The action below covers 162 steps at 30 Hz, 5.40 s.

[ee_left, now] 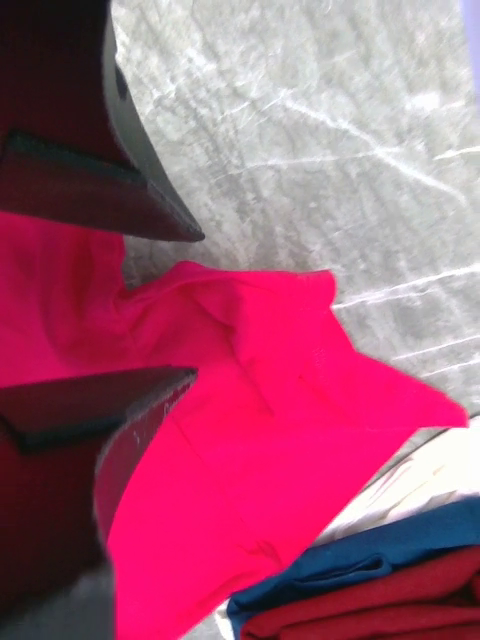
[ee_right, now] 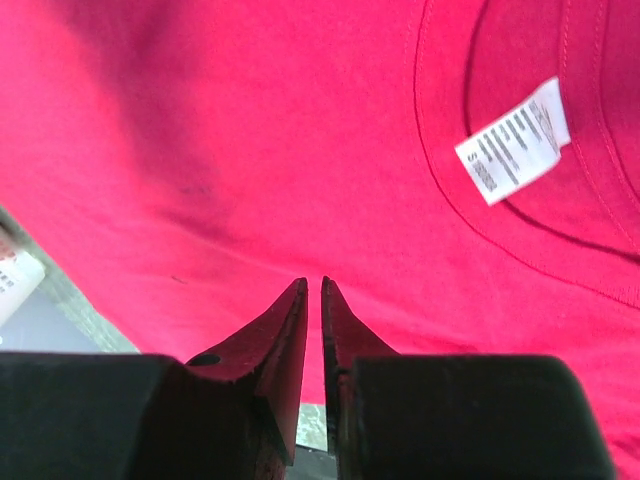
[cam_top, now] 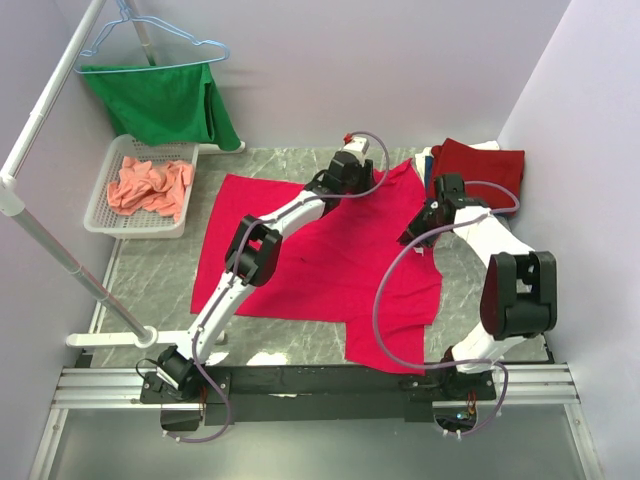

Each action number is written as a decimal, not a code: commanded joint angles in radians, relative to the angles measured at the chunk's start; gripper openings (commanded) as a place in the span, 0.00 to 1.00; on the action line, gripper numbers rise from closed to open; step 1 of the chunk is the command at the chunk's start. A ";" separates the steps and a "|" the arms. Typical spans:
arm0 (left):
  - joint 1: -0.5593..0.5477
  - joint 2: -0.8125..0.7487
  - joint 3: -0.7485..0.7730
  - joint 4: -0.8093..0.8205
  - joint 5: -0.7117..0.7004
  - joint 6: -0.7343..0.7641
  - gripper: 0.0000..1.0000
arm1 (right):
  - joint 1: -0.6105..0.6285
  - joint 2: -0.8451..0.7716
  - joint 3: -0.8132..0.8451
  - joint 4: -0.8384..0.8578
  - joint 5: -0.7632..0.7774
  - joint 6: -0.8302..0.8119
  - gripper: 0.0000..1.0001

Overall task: Fold and stack the t-shirts
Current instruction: Flatten the tshirt out

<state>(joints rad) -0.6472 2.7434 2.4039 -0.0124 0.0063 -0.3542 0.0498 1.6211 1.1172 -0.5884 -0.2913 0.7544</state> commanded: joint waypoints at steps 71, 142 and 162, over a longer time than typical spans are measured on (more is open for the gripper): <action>0.098 -0.184 -0.120 -0.057 -0.201 -0.160 0.65 | 0.013 0.111 0.162 -0.163 0.107 -0.064 0.15; 0.319 -1.125 -1.215 -0.753 -0.374 -0.304 0.73 | 0.045 0.125 0.167 -0.430 0.478 -0.061 0.19; 0.319 -1.035 -1.036 -0.606 -0.181 -0.247 0.73 | 0.099 0.587 0.817 -0.220 0.336 -0.251 0.30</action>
<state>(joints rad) -0.3267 1.6825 1.3163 -0.6636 -0.2394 -0.6186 0.1181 2.1273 1.8244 -0.8692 0.0639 0.5823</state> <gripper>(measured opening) 0.731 0.293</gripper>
